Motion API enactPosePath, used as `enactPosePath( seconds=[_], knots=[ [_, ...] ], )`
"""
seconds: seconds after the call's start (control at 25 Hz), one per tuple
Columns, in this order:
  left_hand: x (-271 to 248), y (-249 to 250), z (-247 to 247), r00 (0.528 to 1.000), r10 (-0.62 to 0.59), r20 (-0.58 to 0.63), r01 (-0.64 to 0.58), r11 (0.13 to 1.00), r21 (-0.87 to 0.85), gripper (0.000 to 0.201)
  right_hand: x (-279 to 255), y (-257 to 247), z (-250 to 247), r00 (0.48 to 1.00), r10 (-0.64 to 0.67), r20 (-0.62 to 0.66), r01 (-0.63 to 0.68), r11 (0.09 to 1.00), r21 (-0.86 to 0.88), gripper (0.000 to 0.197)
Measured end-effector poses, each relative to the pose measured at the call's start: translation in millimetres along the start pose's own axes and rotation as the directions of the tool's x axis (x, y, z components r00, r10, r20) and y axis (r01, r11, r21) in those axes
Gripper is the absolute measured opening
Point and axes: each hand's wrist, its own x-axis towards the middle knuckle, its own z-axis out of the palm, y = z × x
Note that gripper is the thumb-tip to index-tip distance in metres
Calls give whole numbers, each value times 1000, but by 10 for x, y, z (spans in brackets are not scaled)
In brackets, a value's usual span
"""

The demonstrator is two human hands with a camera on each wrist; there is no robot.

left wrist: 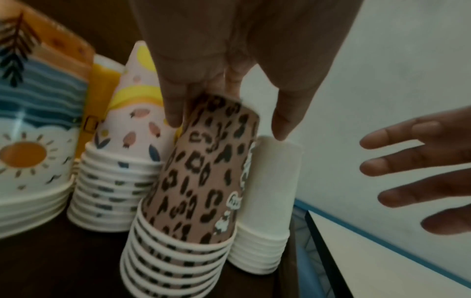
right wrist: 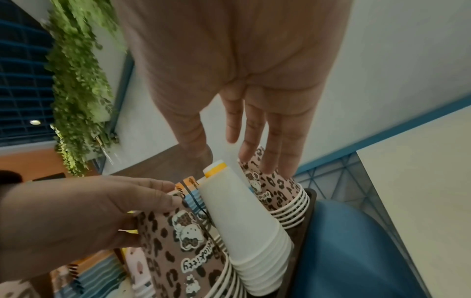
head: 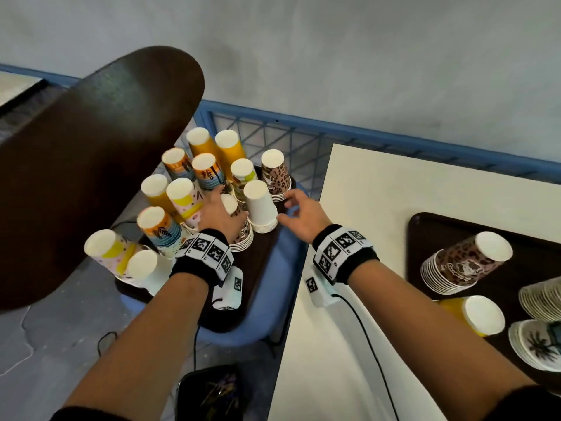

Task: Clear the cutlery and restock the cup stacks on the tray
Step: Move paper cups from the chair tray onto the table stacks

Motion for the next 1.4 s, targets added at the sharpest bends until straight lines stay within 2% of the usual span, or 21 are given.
enactPosePath(
  seconds=[0.16, 0.28, 0.44, 0.6, 0.68, 0.84, 1.04, 1.16, 1.24, 1.32, 1.4],
  knots=[
    [-83, -35, 14, 997, -51, -56, 45, 994, -102, 57, 279, -9, 217, 998, 43, -35, -41, 998, 45, 63],
    [-251, -112, 17, 999, -44, 9, 44, 995, -90, 54, 407, -34, 376, 999, 47, 12, -48, 998, 45, 71],
    [-356, -344, 138, 990, -139, -7, 131, 951, -280, 71, 553, -85, 536, 995, 94, 21, -95, 993, 74, 80],
    [-379, -645, 417, 968, -206, 141, 246, 879, -408, 85, 641, -29, 682, 974, 185, 128, -193, 980, 51, 83],
    [-373, -726, 515, 966, -204, 160, 254, 869, -425, 89, 635, 2, 746, 969, 186, 163, -197, 979, 55, 80],
    [-384, -757, 559, 968, -223, 117, 252, 840, -481, 86, 602, 50, 829, 982, 161, 97, -173, 976, 133, 83],
    [-482, -815, 453, 979, -172, 113, 205, 763, -613, 92, 446, 98, 867, 991, 116, 66, -128, 963, 236, 87],
    [-600, -742, 365, 983, -151, 106, 180, 660, -730, 100, 290, 60, 794, 996, 83, 18, -84, 928, 364, 90],
    [-718, -656, 330, 989, -93, 115, 148, 595, -790, 101, 136, 21, 678, 998, 64, -27, -46, 897, 439, 87],
    [-836, -534, 291, 992, -4, 128, 106, 593, -798, 92, -57, -7, 497, 996, 55, -67, -12, 857, 516, 85],
    [-981, -349, 241, 985, 98, 141, 53, 607, -793, 74, -290, -16, 253, 992, 36, -119, 35, 834, 550, 85]
  ],
)
